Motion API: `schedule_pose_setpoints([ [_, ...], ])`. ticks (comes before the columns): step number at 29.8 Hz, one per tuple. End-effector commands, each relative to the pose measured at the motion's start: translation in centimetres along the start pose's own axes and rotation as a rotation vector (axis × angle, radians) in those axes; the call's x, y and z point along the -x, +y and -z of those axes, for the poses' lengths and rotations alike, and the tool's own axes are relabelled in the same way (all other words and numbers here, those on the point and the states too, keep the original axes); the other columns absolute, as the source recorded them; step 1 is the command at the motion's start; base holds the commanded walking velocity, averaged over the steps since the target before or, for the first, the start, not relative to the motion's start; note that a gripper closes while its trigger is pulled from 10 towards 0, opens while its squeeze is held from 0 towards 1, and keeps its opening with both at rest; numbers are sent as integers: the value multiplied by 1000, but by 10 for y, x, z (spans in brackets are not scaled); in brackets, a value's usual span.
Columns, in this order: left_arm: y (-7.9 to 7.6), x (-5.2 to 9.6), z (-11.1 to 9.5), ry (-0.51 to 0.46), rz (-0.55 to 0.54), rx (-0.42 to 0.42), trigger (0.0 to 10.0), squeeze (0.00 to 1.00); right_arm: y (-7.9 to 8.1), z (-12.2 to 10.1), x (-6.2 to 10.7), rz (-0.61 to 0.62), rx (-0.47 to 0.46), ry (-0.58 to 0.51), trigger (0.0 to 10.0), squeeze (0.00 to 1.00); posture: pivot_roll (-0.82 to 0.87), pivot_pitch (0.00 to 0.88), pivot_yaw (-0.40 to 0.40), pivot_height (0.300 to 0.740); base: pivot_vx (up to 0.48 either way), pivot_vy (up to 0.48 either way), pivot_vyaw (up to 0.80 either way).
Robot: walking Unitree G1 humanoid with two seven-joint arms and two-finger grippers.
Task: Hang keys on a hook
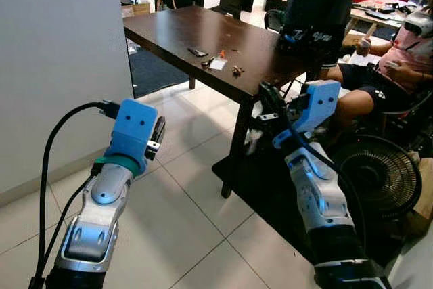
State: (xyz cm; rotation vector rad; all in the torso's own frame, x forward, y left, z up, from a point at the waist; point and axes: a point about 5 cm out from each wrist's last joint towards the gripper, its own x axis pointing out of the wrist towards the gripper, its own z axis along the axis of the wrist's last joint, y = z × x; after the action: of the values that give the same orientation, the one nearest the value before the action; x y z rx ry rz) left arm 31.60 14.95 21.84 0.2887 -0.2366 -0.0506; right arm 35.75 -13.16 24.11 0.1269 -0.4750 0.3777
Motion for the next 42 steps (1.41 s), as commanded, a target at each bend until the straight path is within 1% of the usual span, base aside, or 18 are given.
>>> schedule_pose_setpoints([
  [1, -2, 1, 1, 1, 12, -5, 10000, 0, -1, 2, 1, 7, -3, 6, 10000, 0, 94, 19, 17, 740, 416, 0, 0],
  [3, -1, 1, 2, 12, -3, 2, 10000, 0, -1, 2, 2, 8, -3, 7, 10000, 0, 93, 19, 16, 740, 180, 0, 0],
  [13, -1, 0, 2, 15, -4, 13, 10000, 0, -2, 3, 1, 7, 0, 9, 10000, 0, 92, 15, 16, 740, 0, 0, 0],
  [29, -1, 0, 3, 10, 3, 8, 10000, 0, -1, 3, 0, 1, 3, 10, 10000, 0, 95, 13, 14, 740, 0, 0, 0],
  [37, -3, -1, 1, -4, 25, 8, 10000, 0, -2, 2, -1, 1, 6, 8, 10000, 0, 92, 12, 15, 740, 0, 0, 0],
  [38, -5, 0, 3, -3, 52, -10, 10000, 0, -2, 5, 1, -2, 10, 19, 10000, 0, 91, 7, 16, 740, 0, 0, 0],
  [42, -5, 0, 3, -3, 52, -10, 10000, 0, -2, 5, 1, -2, 10, 19, 10000, 0, 91, 7, 16, 740, 0, 0, 0],
])
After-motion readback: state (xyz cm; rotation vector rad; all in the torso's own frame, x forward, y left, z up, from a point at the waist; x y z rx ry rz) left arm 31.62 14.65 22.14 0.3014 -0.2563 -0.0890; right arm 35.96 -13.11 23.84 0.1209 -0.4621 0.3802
